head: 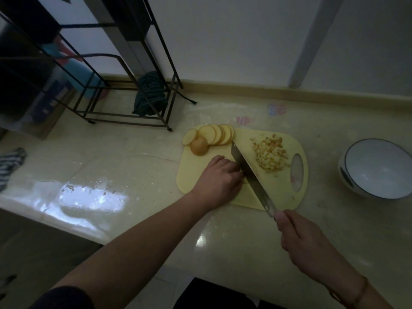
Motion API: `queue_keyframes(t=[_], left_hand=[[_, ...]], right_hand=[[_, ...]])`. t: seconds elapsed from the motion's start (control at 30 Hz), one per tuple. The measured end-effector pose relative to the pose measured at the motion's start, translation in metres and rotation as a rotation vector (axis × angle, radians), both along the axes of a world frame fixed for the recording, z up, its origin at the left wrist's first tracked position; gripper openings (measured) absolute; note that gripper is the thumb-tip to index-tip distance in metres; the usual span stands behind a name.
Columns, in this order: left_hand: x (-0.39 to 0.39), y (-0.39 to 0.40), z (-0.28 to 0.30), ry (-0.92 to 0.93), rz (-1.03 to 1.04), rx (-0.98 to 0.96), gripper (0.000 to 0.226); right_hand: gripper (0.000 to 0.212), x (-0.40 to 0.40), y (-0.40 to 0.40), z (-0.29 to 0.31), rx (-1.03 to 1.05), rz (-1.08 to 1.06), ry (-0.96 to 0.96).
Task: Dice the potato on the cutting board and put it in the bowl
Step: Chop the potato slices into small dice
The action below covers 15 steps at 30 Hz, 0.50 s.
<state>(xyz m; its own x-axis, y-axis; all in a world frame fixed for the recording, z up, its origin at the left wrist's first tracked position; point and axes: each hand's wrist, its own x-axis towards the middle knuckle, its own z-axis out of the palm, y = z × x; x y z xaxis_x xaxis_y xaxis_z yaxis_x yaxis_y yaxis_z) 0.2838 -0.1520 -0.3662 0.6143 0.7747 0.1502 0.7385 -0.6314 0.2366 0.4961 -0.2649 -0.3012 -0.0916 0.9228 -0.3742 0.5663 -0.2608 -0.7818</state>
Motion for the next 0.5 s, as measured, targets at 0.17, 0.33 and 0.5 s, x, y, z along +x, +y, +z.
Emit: queue_keyframes(t=[0.17,0.33,0.5], left_hand=[[-0.002,0.002,0.000,0.000,-0.033,0.007,0.021],[-0.003,0.003,-0.002,-0.035,-0.041,-0.002,0.016],[-0.001,0.004,-0.003,-0.052,-0.066,-0.021,0.019]], right_hand=[[0.046,0.001,-0.010,-0.001,0.013,0.005,-0.003],[0.048,-0.001,-0.016,-0.006,0.029,0.002,-0.057],[0.047,-0.011,0.000,-0.012,0.043,0.017,-0.074]])
